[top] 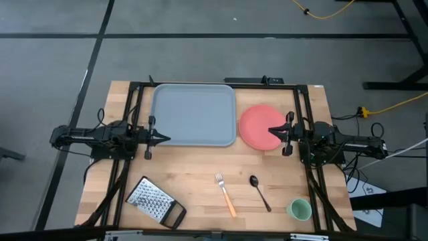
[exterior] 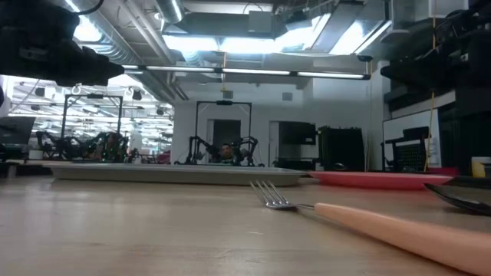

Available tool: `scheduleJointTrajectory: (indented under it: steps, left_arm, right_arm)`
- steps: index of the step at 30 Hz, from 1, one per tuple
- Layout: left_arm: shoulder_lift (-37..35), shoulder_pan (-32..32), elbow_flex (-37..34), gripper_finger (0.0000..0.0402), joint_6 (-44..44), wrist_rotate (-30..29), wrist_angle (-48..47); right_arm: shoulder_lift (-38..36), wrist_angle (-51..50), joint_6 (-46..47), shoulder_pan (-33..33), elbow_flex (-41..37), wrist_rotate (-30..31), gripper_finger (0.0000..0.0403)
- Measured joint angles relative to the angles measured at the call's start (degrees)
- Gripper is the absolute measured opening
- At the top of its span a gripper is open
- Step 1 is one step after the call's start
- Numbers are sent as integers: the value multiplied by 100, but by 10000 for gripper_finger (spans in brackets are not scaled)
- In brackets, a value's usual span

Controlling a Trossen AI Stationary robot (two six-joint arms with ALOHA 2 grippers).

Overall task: Pick and place plate/cup/fork/spoon on tray
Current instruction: Put the pink plate on the gray serving tray

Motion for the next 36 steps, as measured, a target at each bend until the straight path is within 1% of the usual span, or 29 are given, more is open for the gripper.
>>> scheduleJointTrajectory:
  steps: [2, 6, 10, 12, 15, 17, 22, 27, 30, 33, 35, 36]
  left_arm:
    - [0, -2, 0, 0, 106, 0, 69]
    - [0, -1, 0, 0, -67, 37, 358]
    - [0, -2, 0, 0, -884, 426, 826]
    - [-4, -1, 0, 0, -1178, 455, 1156]
    - [-2, -2, 0, 0, -1234, 362, 1432]
    - [-1, -1, 0, 0, -1226, 255, 1427]
    - [0, -2, 0, 0, -810, -92, 1308]
    - [0, 0, 0, 0, -410, -651, 1245]
    - [0, -4, 0, 0, -33, -784, 983]
    - [-1, -2, 0, 0, -364, -1423, 581]
    - [0, -2, 0, 0, -645, -2007, 241]
    - [4, 0, 0, 0, -762, -2241, 248]
  right_arm:
    - [0, -1, -164, 0, 2, 2, 33]
    - [2, 4, -136, -2, 1, -3, 33]
    - [2, 146, 913, -2, 0, -293, 33]
    - [2, 343, 1438, -2, 0, -303, 33]
    - [1, 428, 2152, -2, 2, -302, 33]
    - [2, 418, 2277, -2, 2, -303, 33]
    - [0, 682, 2261, -2, 2, -367, 33]
    - [0, 584, 2414, -3, 2, -883, 33]
    - [2, 571, 2283, -2, 2, -994, 33]
    - [2, 629, 2255, 0, 2, -1076, 33]
    - [2, 515, 2236, 0, 2, -1423, 33]
    - [2, 397, 2235, 0, 2, -1635, 33]
